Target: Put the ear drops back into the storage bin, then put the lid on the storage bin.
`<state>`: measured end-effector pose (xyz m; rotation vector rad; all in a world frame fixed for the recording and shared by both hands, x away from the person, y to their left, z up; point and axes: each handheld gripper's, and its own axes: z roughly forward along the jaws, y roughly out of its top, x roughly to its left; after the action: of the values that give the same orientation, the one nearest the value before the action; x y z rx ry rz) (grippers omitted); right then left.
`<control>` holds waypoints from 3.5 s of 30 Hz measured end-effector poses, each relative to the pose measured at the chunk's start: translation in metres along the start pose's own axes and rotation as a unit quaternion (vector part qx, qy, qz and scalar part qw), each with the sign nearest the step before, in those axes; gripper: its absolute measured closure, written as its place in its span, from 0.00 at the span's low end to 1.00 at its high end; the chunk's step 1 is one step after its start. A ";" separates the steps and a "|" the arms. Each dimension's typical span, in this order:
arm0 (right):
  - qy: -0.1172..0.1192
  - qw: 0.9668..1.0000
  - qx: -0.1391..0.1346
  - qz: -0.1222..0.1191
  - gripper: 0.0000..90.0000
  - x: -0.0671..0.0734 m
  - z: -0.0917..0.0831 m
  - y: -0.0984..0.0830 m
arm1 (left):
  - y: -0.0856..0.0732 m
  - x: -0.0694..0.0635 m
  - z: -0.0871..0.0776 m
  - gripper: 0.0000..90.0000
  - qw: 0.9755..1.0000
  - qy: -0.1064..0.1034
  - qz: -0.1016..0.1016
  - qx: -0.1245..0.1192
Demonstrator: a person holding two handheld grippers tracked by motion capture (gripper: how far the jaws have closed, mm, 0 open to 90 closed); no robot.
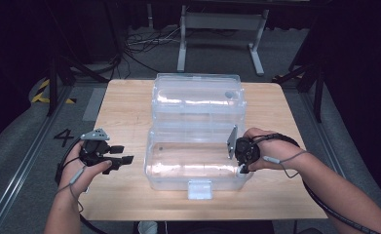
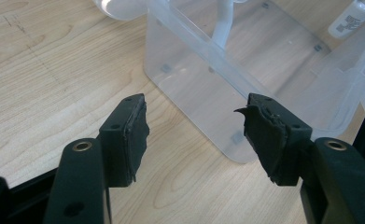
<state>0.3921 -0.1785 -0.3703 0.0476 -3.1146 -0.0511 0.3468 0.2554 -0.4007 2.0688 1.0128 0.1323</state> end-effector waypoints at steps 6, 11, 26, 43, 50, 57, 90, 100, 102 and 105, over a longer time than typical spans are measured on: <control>0.003 1.000 0.001 -0.002 0.79 -0.001 0.007 0.000 | 0.000 0.000 0.001 0.44 1.000 -0.001 0.001 0.001; 0.008 1.000 0.003 -0.008 0.79 -0.002 0.013 0.003 | 0.000 0.000 0.001 0.44 1.000 -0.002 0.002 0.002; 0.013 1.000 0.013 -0.012 0.79 0.000 0.020 0.005 | 0.000 0.000 0.002 0.44 1.000 -0.003 0.000 0.005; 0.007 1.000 -0.017 -0.001 0.74 0.007 -0.001 0.001 | 0.001 0.000 0.001 0.44 1.000 -0.004 0.003 0.003; 0.002 0.998 -0.069 -0.008 0.72 0.017 -0.022 0.000 | 0.004 0.000 0.003 0.44 1.000 -0.004 0.006 0.002; 0.006 0.994 -0.111 0.000 0.70 0.028 -0.019 0.004 | 0.007 -0.001 0.005 0.44 1.000 -0.005 0.007 -0.002; -0.008 0.989 -0.141 0.032 0.91 0.038 0.032 0.008 | 0.027 -0.010 0.011 0.42 0.999 -0.016 0.035 -0.027; -0.011 0.986 -0.162 0.040 0.91 0.039 0.033 0.003 | 0.044 -0.020 0.007 0.42 0.998 -0.017 0.055 -0.037; -0.010 0.984 -0.172 0.041 0.91 0.038 0.034 0.001 | 0.049 -0.024 0.008 0.42 0.997 -0.020 0.061 -0.038; -0.010 0.984 -0.171 0.043 0.91 0.038 0.034 0.001 | 0.057 -0.028 0.011 0.42 0.997 -0.021 0.071 -0.035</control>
<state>0.3529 -0.1779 -0.4029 -0.0959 -3.0722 -0.5827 0.3677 0.2091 -0.3605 2.0701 0.8249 0.1941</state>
